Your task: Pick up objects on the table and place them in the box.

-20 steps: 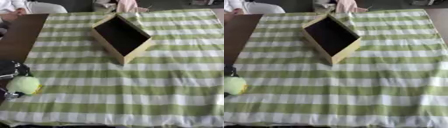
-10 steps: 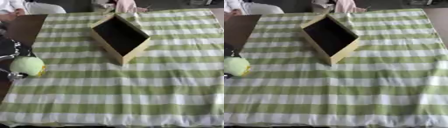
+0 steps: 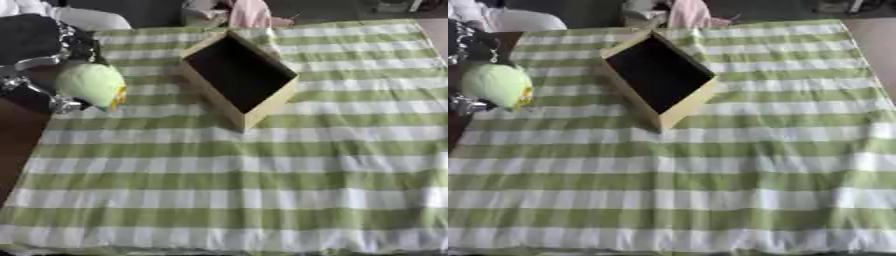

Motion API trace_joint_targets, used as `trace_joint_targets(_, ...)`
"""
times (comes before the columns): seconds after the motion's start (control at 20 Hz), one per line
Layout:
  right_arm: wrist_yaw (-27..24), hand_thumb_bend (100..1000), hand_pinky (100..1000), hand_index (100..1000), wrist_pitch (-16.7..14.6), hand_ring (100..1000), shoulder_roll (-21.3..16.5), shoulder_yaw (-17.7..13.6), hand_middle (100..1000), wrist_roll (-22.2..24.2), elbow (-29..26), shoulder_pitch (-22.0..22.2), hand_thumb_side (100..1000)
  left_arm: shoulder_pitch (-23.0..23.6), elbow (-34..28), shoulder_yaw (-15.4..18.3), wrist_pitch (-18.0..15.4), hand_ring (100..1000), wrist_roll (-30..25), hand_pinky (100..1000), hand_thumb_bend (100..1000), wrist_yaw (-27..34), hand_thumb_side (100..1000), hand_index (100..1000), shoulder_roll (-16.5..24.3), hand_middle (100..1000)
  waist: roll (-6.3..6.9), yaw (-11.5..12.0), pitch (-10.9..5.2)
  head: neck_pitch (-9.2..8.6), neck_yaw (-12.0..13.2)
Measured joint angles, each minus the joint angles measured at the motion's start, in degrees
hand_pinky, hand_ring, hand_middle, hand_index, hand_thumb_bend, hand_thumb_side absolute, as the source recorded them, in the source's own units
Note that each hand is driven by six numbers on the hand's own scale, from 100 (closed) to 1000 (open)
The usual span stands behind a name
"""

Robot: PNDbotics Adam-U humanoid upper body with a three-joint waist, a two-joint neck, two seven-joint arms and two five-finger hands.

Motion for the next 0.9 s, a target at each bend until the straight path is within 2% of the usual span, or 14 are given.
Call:
trace_joint_targets(0.45,-0.62,100,670,829,0.01,678,0.1,0.72,612,0.76,0.0,-0.62,1000,-15.32,10.49,-3.47,-0.76,420,-4.86,177,100,1.32,100,640,-12.07,503,-0.46,-1.44,0.18,0.0,1.14)
trace_joint_targets(0.9,-1.48,100,667,829,-0.03,677,1.17,1.25,610,1.57,0.01,-1.94,1000,-24.74,22.85,-2.37,-1.81,408,-4.69,156,100,-3.76,103,632,-23.73,488,-0.87,-3.47,1.6,-0.65,2.93)
